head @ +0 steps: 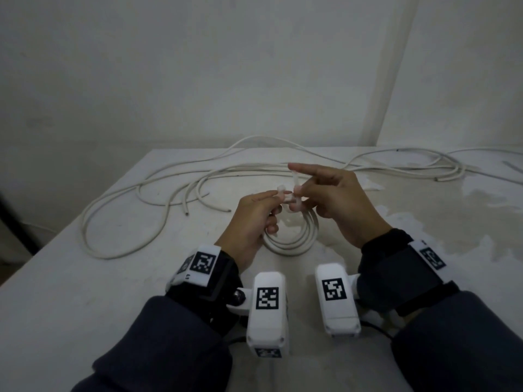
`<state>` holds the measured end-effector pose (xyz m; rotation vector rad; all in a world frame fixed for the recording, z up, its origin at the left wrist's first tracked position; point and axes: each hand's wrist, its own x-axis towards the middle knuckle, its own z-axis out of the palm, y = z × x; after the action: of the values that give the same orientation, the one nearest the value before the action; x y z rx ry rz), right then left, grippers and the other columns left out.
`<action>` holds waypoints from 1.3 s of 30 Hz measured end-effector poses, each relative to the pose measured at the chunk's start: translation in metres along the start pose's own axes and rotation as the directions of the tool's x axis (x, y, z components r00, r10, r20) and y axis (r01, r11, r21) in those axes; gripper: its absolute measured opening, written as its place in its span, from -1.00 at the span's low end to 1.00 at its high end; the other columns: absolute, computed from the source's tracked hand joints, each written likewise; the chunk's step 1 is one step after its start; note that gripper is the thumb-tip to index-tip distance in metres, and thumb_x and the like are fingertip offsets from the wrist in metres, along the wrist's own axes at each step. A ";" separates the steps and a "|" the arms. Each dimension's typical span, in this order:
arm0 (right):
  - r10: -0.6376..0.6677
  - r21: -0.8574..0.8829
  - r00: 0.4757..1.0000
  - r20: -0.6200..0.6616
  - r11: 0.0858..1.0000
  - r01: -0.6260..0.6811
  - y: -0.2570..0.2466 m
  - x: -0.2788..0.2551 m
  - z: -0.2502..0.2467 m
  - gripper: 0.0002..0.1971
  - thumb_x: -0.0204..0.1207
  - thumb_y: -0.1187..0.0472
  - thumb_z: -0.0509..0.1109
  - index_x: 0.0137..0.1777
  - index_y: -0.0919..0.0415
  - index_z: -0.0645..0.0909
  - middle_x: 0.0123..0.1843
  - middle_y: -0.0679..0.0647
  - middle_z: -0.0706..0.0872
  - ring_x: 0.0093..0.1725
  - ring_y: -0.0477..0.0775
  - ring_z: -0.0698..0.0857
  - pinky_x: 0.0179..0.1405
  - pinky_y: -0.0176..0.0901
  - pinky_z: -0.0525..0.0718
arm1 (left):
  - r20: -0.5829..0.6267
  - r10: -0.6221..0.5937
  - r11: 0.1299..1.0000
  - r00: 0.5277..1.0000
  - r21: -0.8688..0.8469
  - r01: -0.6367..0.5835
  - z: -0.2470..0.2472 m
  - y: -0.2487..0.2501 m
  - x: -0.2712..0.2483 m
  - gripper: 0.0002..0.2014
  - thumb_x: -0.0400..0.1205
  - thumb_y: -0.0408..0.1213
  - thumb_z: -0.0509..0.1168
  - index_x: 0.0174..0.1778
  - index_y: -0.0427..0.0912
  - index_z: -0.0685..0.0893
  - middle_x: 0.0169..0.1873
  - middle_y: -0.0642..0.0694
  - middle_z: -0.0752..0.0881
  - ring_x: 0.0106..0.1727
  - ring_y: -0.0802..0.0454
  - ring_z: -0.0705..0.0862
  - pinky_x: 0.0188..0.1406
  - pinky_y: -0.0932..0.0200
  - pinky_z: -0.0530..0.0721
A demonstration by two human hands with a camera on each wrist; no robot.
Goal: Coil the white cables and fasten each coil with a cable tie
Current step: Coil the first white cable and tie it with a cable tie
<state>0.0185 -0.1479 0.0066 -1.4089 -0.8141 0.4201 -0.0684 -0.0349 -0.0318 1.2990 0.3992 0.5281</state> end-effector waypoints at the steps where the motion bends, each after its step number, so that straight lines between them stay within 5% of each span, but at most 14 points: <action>1: 0.015 -0.023 1.000 0.014 1.000 -0.014 0.001 0.000 0.000 -0.62 0.49 0.50 0.37 0.22 0.12 0.72 -0.41 0.17 0.69 -0.45 -0.08 0.74 -0.62 -0.50 0.36 | -0.002 0.000 1.000 1.000 -0.001 0.000 0.000 0.000 0.000 -0.83 0.68 -0.38 0.22 -0.07 -0.27 0.74 -0.44 -0.03 0.43 -0.61 0.22 0.27 -0.61 0.38 0.26; 4: 0.064 -0.041 0.997 0.051 0.997 -0.062 0.001 0.000 0.001 -0.62 0.51 0.50 0.33 0.23 0.14 0.72 -0.38 0.27 0.66 -0.44 -0.07 0.66 -0.61 -0.50 0.38 | -0.009 0.000 1.000 1.000 0.002 0.000 0.000 0.000 0.000 -0.83 0.68 -0.36 0.23 -0.09 -0.26 0.74 -0.45 -0.03 0.42 -0.62 0.22 0.27 -0.62 0.38 0.26; 8: 0.060 -0.062 0.997 0.043 0.996 -0.058 0.001 0.001 0.005 -0.61 0.48 0.55 0.30 0.19 0.20 0.75 -0.48 0.16 0.65 -0.37 0.06 0.61 -0.60 -0.52 0.38 | -0.007 -0.001 1.000 1.000 -0.012 0.001 0.000 0.000 0.000 -0.81 0.69 -0.38 0.21 -0.14 -0.24 0.72 -0.45 -0.04 0.41 -0.64 0.24 0.29 -0.63 0.38 0.24; 12: 0.059 -0.073 0.998 0.037 0.996 -0.056 0.002 0.001 0.005 -0.60 0.46 0.56 0.27 0.15 0.23 0.77 -0.33 0.28 0.67 -0.41 0.00 0.55 -0.53 -0.47 0.45 | -0.009 -0.003 1.000 1.000 -0.019 0.002 0.001 0.001 0.000 -0.82 0.70 -0.38 0.21 -0.12 -0.25 0.72 -0.49 0.00 0.43 -0.64 0.24 0.29 -0.64 0.39 0.24; 15: 0.054 -0.038 0.998 0.028 0.998 -0.053 0.003 0.002 0.005 -0.70 0.52 0.54 0.25 0.11 0.38 0.75 -0.47 0.15 0.68 -0.53 -0.11 0.55 -0.58 -0.50 0.43 | -0.010 -0.001 1.000 1.000 -0.006 0.001 0.001 0.000 0.000 -0.78 0.70 -0.37 0.21 -0.22 -0.20 0.70 -0.48 -0.01 0.42 -0.63 0.24 0.28 -0.63 0.38 0.23; 18: 0.030 -0.095 0.999 0.037 0.995 -0.027 0.006 0.002 0.005 -0.70 0.55 0.49 0.27 0.12 0.26 0.77 -0.46 0.04 0.71 -0.52 -0.19 0.57 -0.52 -0.50 0.48 | -0.014 0.006 1.000 1.000 0.011 -0.006 0.001 0.000 -0.001 -0.77 0.70 -0.37 0.21 -0.25 -0.18 0.68 -0.48 -0.01 0.43 -0.64 0.25 0.31 -0.63 0.38 0.25; 21: 0.012 -0.159 0.998 0.054 0.987 -0.004 0.010 0.004 0.004 -0.71 0.54 0.43 0.34 0.11 0.11 0.77 -0.35 0.23 0.68 -0.43 -0.09 0.59 -0.31 -0.38 0.60 | -0.016 0.026 0.999 1.000 0.044 -0.025 0.002 0.001 -0.001 -0.80 0.69 -0.35 0.23 -0.20 -0.18 0.70 -0.45 -0.02 0.43 -0.63 0.24 0.31 -0.63 0.38 0.27; 25: -0.022 -0.174 0.998 0.058 0.984 0.032 0.011 0.005 0.004 -0.73 0.51 0.41 0.40 0.03 0.03 0.77 -0.42 0.23 0.63 -0.45 -0.05 0.57 -0.14 -0.13 0.63 | -0.017 0.052 0.995 0.999 0.083 -0.050 0.004 0.002 -0.004 -0.79 0.68 -0.32 0.25 -0.25 -0.16 0.71 -0.44 -0.05 0.41 -0.61 0.22 0.30 -0.62 0.37 0.28; 33: -0.081 -0.215 0.994 0.071 0.972 0.095 0.015 0.008 0.003 -0.84 0.51 0.32 0.47 0.05 0.17 0.79 -0.55 0.07 0.60 -0.49 -0.05 0.59 -0.36 -0.38 0.56 | -0.017 0.081 0.986 0.997 0.149 -0.078 0.007 0.005 -0.006 -0.84 0.68 -0.31 0.26 -0.11 -0.27 0.72 -0.45 -0.07 0.37 -0.61 0.21 0.28 -0.62 0.37 0.27; 39: -0.088 -0.227 0.994 0.057 0.969 0.099 0.016 0.008 0.003 -0.87 0.50 0.33 0.47 -0.04 0.12 0.78 -0.63 -0.06 0.57 -0.55 -0.12 0.58 -0.20 -0.05 0.65 | -0.022 0.120 0.970 0.993 0.214 -0.112 0.007 0.005 -0.006 -0.78 0.70 -0.28 0.25 -0.06 -0.30 0.77 -0.45 -0.07 0.41 -0.61 0.20 0.31 -0.61 0.35 0.32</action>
<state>0.0249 -0.1375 -0.0069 -1.5712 -0.9879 0.2942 -0.0700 -0.0434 -0.0252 1.5282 0.4188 0.6196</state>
